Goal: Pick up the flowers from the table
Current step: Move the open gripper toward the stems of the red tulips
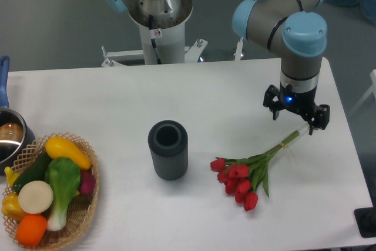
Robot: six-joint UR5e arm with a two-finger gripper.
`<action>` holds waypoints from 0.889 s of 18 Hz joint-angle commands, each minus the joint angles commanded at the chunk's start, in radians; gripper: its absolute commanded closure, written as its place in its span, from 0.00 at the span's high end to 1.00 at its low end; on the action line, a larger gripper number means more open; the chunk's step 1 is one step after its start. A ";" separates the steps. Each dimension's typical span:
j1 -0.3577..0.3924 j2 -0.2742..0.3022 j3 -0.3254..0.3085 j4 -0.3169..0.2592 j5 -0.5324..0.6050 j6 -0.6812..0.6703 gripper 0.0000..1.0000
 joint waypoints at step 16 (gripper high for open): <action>0.000 -0.005 -0.077 0.070 -0.097 -0.017 1.00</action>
